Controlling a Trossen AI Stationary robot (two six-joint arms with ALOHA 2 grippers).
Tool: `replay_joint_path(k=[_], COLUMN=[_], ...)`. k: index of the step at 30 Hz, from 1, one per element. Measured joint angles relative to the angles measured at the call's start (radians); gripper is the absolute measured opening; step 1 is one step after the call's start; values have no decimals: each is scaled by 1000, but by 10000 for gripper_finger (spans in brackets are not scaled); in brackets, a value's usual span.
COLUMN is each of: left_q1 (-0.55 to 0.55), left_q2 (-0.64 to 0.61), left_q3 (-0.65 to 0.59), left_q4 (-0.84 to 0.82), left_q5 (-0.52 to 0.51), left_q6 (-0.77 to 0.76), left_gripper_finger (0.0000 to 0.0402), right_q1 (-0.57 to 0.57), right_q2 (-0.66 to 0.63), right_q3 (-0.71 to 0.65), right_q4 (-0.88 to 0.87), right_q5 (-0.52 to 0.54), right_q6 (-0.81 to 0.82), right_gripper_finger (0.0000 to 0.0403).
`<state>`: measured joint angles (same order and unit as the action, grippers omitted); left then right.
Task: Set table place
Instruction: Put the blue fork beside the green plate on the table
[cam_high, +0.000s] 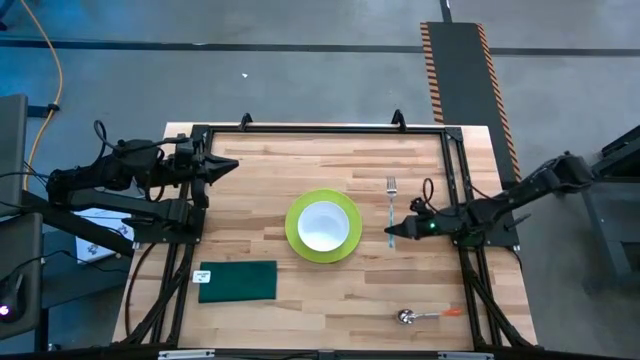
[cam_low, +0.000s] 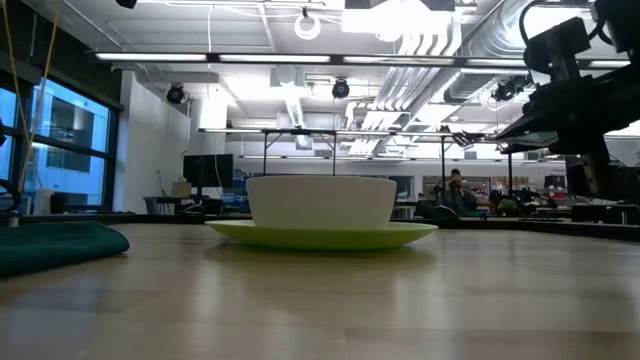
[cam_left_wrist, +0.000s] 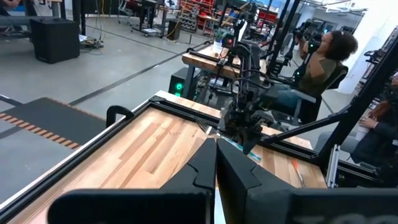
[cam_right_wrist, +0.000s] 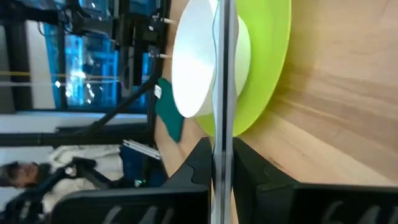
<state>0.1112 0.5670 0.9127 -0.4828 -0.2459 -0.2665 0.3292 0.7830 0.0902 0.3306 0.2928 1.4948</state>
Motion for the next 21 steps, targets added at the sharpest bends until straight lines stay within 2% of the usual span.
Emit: replay_joint_path(k=[3, 7, 13, 21], left_q1=[0, 0, 0, 0], left_q2=[0, 0, 0, 0], left_q3=[0, 0, 0, 0], left_q4=[0, 0, -14, -22], left_q5=[0, -1, -9, -11], left_q6=[0, 0, 0, 0], left_gripper_finger=[0, 0, 0, 0], right_q1=[41, 77, 93, 90], right_q2=[52, 147, 324, 572], right_q3=[0, 0, 9, 135], right_q4=[26, 55, 207, 221], right_q5=[50, 56, 56, -9], right_q6=[54, 105, 146, 131], right_gripper_finger=[5, 5, 5, 5])
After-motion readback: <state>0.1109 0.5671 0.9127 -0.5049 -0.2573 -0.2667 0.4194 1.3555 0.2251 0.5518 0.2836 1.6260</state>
